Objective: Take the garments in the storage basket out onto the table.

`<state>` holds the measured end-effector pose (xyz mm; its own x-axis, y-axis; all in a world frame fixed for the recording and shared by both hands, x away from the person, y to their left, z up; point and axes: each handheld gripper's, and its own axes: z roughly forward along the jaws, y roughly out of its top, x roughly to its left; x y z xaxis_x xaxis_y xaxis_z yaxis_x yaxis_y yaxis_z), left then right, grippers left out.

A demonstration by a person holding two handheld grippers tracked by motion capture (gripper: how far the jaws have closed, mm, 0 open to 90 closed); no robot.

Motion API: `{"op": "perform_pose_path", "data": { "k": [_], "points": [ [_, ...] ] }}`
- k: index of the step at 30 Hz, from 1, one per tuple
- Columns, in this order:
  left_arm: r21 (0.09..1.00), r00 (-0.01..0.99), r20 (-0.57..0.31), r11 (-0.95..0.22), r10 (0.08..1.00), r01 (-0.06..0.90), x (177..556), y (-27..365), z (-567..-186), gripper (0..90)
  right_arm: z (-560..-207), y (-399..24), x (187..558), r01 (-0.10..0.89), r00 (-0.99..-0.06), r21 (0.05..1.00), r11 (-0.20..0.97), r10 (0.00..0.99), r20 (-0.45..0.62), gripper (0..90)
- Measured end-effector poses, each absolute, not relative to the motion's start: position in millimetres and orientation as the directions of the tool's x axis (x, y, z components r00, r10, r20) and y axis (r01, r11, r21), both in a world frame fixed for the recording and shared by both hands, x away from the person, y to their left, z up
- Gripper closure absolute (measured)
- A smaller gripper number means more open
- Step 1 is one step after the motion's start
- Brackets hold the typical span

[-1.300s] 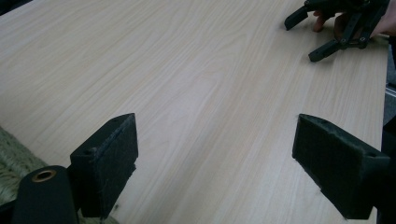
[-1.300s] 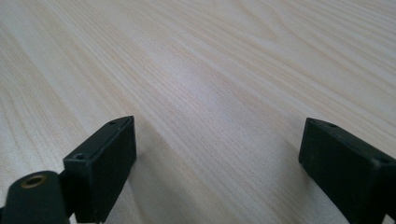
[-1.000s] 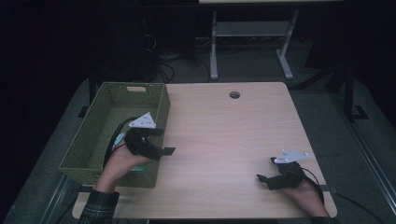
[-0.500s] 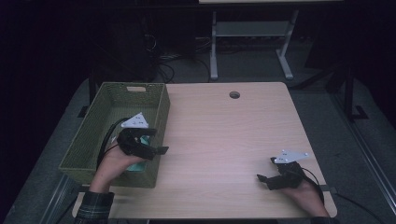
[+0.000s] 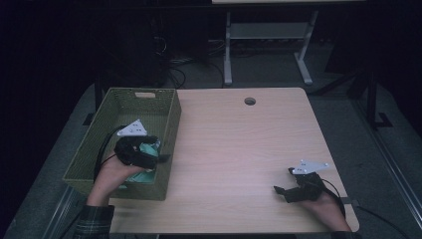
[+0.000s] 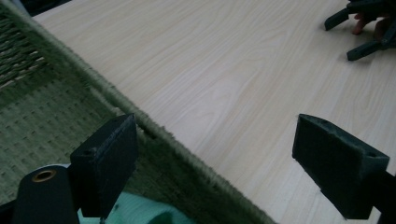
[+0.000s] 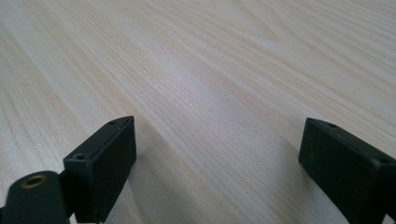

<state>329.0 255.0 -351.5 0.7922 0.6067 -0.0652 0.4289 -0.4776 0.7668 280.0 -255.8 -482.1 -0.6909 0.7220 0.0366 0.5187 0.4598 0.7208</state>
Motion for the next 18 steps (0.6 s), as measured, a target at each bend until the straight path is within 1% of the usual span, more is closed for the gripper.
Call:
{"op": "perform_pose_path", "data": {
  "k": [9,18],
  "points": [
    [0.768,0.768,-0.066,-0.458,0.637,0.447,331,272,-354,14.1,-482,-256,280,0.517,-0.692,0.721,0.462,0.721,0.035,11.0],
    [0.760,0.738,-0.046,-0.456,0.673,0.463,333,289,-357,14.1,-482,-256,280,0.517,-0.692,0.721,0.462,0.721,0.034,11.0]
  ]
}}
